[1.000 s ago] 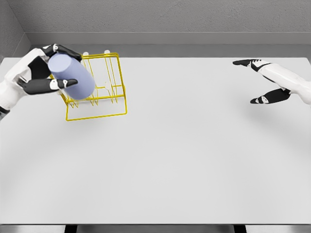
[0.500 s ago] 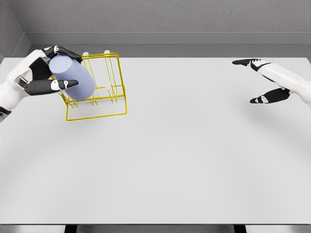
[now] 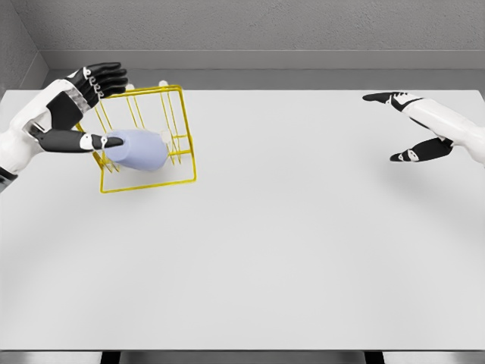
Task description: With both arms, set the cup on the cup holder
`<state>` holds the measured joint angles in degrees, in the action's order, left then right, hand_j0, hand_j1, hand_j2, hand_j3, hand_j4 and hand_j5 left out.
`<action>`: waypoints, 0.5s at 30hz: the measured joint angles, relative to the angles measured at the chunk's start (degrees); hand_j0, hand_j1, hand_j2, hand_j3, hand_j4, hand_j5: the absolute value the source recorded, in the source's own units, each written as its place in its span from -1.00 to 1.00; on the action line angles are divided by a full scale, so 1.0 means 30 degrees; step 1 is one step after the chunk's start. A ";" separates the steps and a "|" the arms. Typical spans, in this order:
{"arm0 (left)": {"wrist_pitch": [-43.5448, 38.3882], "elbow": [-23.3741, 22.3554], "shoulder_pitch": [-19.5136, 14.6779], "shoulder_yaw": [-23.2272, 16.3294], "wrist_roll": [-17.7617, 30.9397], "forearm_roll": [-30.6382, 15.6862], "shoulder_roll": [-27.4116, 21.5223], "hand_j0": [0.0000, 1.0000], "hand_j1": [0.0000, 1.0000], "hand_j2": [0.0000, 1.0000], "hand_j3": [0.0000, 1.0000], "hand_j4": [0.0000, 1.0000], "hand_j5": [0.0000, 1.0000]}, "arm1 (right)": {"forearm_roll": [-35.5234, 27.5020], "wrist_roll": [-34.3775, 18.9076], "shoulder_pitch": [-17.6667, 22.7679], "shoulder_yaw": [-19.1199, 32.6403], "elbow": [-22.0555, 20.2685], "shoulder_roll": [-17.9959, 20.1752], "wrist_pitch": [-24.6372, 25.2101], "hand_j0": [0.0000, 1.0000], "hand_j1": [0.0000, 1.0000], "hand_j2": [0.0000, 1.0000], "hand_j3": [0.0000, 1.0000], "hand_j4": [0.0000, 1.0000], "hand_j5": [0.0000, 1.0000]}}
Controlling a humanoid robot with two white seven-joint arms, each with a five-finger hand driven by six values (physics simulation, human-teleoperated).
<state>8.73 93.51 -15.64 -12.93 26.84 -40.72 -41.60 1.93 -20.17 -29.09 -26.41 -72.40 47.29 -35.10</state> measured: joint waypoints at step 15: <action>0.1923 0.1197 0.0643 -0.0046 0.1538 -0.0034 -0.0405 1.00 1.00 1.00 1.00 1.00 1.00 | 0.0013 0.0000 -0.0059 0.0004 0.0001 -0.0018 0.0000 1.00 1.00 1.00 1.00 1.00 1.00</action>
<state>14.50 97.10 -13.71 -13.07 31.45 -40.83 -42.81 1.96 -20.17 -29.27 -26.40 -72.39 47.24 -35.10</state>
